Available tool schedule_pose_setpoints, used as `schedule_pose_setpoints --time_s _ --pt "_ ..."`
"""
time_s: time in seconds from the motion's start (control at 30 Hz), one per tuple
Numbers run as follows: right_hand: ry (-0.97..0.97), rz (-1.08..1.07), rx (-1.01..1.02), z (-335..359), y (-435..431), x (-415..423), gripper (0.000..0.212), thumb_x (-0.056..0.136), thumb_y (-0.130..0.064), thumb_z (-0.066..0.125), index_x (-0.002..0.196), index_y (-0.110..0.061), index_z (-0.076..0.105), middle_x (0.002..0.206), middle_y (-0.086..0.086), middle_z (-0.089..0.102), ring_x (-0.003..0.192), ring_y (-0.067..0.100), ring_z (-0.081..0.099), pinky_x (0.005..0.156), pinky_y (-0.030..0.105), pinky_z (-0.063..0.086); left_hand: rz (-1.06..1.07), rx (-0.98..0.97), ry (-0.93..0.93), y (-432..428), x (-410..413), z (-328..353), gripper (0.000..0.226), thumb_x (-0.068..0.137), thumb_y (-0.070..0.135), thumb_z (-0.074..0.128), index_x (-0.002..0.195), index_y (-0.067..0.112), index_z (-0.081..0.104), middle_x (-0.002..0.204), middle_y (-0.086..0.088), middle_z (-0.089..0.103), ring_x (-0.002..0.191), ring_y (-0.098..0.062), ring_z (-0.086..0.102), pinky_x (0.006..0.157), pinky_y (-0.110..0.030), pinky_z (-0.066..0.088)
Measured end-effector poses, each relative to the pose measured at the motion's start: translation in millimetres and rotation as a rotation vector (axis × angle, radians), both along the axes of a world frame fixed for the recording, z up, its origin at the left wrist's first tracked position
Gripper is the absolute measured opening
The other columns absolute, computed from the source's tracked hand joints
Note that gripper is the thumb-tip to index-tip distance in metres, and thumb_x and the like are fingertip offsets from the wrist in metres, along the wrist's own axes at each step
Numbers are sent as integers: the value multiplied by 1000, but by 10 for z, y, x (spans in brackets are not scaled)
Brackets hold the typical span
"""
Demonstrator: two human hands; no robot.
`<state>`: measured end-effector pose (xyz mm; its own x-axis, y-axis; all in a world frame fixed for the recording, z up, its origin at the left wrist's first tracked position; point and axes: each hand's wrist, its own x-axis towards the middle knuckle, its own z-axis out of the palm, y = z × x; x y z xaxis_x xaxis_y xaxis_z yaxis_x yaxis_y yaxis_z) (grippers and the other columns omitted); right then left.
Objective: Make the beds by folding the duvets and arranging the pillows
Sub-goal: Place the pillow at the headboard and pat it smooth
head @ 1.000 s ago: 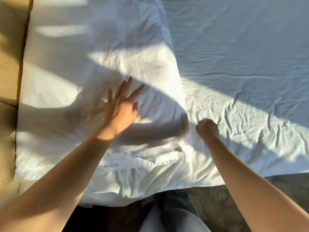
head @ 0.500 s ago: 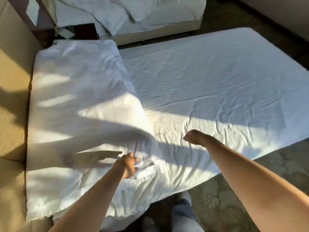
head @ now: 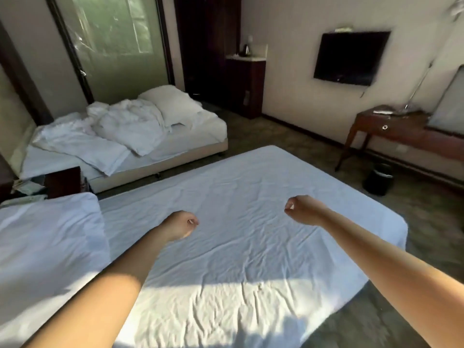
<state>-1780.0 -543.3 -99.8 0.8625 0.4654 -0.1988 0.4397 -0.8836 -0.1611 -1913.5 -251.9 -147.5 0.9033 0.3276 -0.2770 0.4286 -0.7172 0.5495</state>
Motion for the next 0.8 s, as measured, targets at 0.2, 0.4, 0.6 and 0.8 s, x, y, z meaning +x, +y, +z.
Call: schedule_pose_setpoints --time_s 0.2,0.4,0.6,0.8 --pt "-152 -85 102 701 -1550 1162 30 98 -28 42 117 -18 62 121 4 63 112 23 56 89 28 44 -114 27 -195 -1286 1692 651 24 95 17 49 111 12 66 114 -9 64 105 -24 59 80 -20 39" --pt "-133 -98 115 989 -2370 2284 31 99 -29 43 120 -17 62 122 2 62 112 20 57 88 25 43 -185 141 -307 -2059 3056 1038 18 91 22 55 102 20 69 111 -2 67 103 -20 61 90 -27 47" --pt "-204 -125 131 1302 -3005 3822 32 98 -33 42 117 -18 63 119 2 63 106 19 57 82 25 42 -211 282 -390 -2416 4544 1473 23 95 21 52 113 18 66 120 0 63 111 -18 57 96 -32 46" --pt "-264 -170 97 1749 -3665 5335 32 99 -31 42 113 -15 65 112 2 65 98 18 58 85 27 44 -189 245 -487 -2830 6283 1814 27 97 21 49 120 18 61 130 -2 57 119 -19 53 100 -36 45"
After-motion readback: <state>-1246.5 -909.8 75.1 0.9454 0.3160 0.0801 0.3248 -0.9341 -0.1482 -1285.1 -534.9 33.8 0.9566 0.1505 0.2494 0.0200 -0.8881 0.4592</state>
